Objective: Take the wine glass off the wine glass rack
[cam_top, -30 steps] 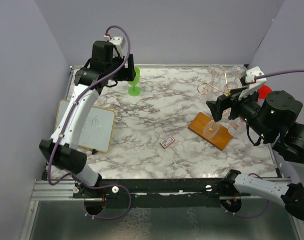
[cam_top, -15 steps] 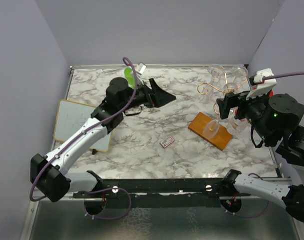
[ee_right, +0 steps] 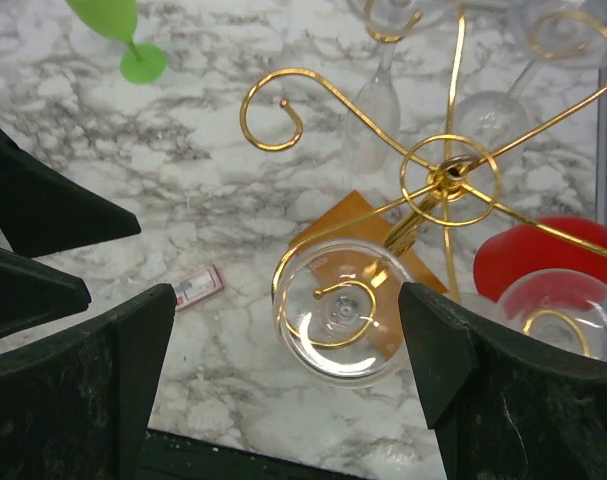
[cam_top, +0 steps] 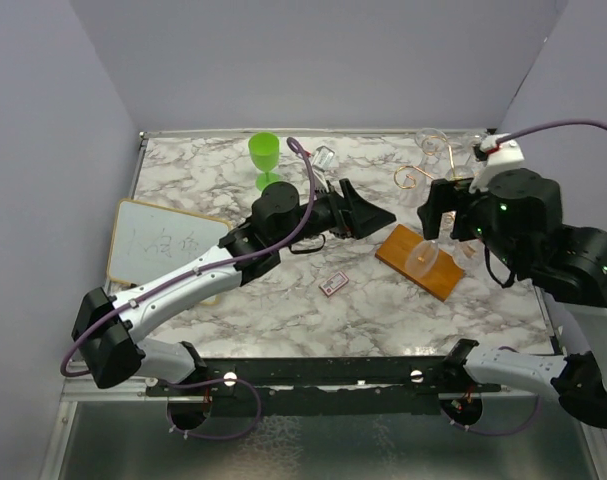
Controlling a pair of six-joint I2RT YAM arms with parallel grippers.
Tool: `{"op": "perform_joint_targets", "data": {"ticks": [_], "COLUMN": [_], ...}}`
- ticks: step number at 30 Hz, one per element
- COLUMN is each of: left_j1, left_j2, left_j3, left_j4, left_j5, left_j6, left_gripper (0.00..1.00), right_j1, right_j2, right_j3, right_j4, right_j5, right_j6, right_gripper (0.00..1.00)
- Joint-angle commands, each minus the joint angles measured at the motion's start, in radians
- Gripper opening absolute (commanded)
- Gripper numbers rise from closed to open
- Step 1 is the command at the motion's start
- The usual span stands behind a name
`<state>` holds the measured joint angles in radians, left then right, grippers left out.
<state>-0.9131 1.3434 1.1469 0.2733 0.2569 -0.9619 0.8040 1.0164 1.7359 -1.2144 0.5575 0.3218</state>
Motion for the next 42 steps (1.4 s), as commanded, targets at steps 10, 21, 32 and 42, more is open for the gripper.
{"op": "perform_joint_targets", "data": {"ticks": [10, 21, 32, 42], "left_j1": [-0.008, -0.008, -0.008, -0.008], "left_j2": [-0.111, -0.101, -0.110, -0.122], "left_j3": [-0.044, -0.048, -0.056, -0.064], "left_j4": [-0.069, -0.066, -0.090, -0.103], "left_j5": [-0.119, -0.103, -0.100, -0.099], "left_j6": [0.170, 0.190, 0.193, 0.193], "left_gripper": [0.81, 0.82, 0.82, 0.83], "right_j1": [0.004, 0.004, 0.004, 0.004], "right_j2": [0.095, 0.078, 0.057, 0.045], "right_j3": [0.024, 0.056, 0.005, -0.071], "right_j4": [-0.146, -0.185, -0.192, -0.165], "right_j5": [-0.036, 0.059, 0.092, 0.115], "right_j6": [0.089, 0.065, 0.113, 0.162], "right_gripper": [0.96, 0.95, 1.00, 1.00]}}
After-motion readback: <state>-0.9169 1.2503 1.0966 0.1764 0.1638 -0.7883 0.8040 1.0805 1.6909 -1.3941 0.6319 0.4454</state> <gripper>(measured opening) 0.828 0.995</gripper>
